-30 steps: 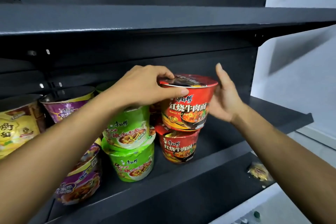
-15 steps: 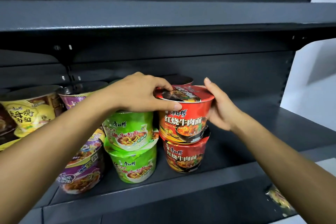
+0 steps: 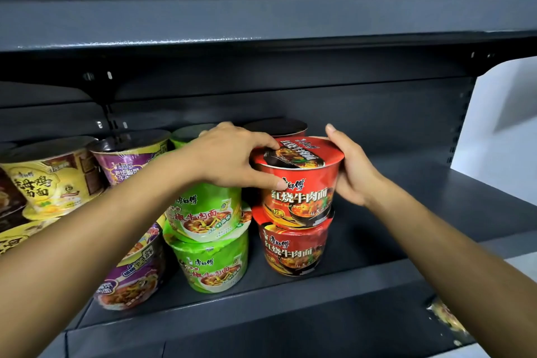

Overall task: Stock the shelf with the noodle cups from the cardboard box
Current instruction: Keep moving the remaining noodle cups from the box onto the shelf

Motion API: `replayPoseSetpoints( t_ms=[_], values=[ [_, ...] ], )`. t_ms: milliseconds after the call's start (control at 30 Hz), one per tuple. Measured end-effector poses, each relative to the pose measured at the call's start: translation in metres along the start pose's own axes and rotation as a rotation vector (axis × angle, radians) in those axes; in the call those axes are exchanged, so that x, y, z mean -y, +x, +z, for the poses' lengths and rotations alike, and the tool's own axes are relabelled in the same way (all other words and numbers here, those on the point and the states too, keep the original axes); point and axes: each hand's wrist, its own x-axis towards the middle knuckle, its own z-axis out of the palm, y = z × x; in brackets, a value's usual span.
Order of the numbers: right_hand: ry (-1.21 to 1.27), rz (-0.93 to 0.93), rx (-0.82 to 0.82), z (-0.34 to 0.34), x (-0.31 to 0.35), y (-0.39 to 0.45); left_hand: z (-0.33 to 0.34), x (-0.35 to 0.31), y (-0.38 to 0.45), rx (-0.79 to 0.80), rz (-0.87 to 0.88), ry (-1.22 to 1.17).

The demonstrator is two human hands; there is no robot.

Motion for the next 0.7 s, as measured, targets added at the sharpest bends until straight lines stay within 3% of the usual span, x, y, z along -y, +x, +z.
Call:
replayPoseSetpoints(
  t_ms=[200, 700],
  values=[
    [0.045, 0.041, -0.053, -0.002, -0.001, 0.009, -0.005, 0.004, -0.002, -0.02, 0.062, 0.004],
    [0.044, 0.03, -0.065, 0.0, -0.004, 0.017, -0.003, 0.0, 0.006, 0.004, 0.013, -0.065]
  ],
)
